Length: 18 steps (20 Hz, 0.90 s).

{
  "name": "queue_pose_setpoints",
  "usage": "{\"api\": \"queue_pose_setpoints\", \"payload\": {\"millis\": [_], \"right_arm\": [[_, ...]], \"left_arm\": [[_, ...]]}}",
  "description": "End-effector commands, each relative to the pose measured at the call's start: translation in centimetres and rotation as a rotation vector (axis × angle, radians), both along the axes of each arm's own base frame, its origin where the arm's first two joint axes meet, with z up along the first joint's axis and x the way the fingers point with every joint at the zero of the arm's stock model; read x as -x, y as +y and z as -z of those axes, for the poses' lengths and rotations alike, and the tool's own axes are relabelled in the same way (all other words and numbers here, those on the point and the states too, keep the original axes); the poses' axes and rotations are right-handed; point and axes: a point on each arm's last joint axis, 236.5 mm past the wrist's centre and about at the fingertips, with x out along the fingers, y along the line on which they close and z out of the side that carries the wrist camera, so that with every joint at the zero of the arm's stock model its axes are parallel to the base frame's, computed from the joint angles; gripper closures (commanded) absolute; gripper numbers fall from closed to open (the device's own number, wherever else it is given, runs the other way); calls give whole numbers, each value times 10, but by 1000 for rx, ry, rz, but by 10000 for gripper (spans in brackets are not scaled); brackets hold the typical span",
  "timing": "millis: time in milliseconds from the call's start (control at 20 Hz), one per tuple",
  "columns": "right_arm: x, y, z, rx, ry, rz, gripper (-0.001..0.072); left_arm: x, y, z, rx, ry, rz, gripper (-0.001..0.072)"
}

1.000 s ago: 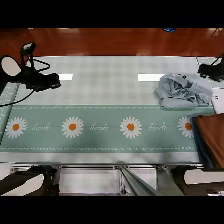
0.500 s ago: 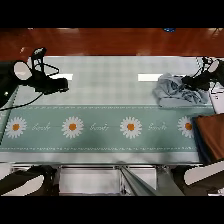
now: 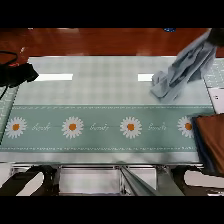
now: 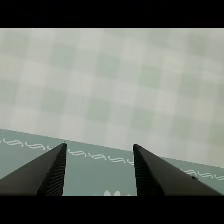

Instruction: Fold the shirts.

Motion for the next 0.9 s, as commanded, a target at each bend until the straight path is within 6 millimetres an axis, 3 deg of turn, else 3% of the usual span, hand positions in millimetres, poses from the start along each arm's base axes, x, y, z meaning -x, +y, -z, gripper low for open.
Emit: {"api": "queue_pose_setpoints", "payload": {"millis": [0, 150, 250, 350, 400, 500, 600, 850], "right_arm": [[42, 42, -149, 76, -325, -95, 688], [84, 84, -228, 121, -524, -171, 688], [110, 109, -262, 121, -628, -215, 688], [130, 142, -270, 101, -641, -297, 688], [136, 164, -263, 86, -616, -360, 688], [142, 212, -230, 53, -518, -494, 688], [143, 260, -175, 5, -369, -613, 688], [152, 391, 31, -63, 65, -828, 688]], "left_arm": [[29, -4, -25, 26, -87, -5, 197], [55, -9, -7, 42, -73, -8, 197], [69, -10, 11, 60, -41, -27, 197], [77, -23, 27, 128, -7, -28, 197], [79, -31, 34, 162, 10, -22, 198], [77, -37, 42, 203, 11, -26, 198], [75, -39, 44, 218, 5, -29, 198], [75, -39, 44, 206, 0, -15, 198]]}}
